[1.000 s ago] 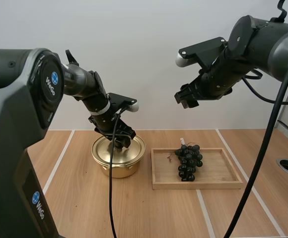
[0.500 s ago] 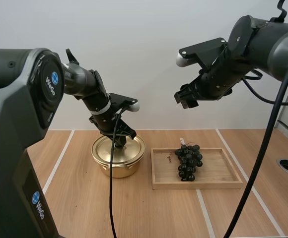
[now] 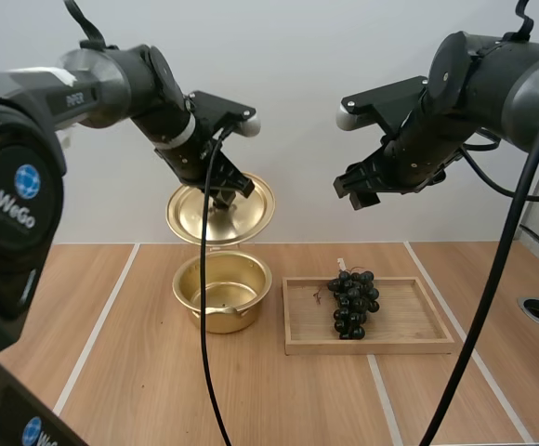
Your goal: Open the pot, put the grape inside, and close it
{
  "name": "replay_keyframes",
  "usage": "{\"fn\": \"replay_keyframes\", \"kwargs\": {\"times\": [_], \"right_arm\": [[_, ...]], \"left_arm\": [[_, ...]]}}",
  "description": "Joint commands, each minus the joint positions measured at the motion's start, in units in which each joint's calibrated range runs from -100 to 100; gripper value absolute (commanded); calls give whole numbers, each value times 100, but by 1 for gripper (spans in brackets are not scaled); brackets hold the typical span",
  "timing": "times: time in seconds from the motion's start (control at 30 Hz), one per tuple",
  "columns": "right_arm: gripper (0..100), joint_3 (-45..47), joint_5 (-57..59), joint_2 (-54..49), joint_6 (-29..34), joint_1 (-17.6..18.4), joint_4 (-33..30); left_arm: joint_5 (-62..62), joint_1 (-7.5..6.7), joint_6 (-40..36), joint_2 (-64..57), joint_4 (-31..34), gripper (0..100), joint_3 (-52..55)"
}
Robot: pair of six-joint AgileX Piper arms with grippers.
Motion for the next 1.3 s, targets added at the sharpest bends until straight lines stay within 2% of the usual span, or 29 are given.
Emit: {"fn": "replay_keyframes", "kwargs": {"times": [0.0,0.3,0.83,1.27], "right_arm": [[100,-49,40,-20,122,10,-122],[100,-49,155,640,247,10,-152],[100,-49,-95,2072,472,10,-152],[100,-49,-395,2901,494,10,-96]], "left_arm": [[62,-11,-170,-473,-88,0,-285],[-69,-11,-302,-1596,-88,0,-881],[-292,-11,-508,-3129,-88,0,-901],[-52,-11,-508,-3514,-665,0,-909]]}}
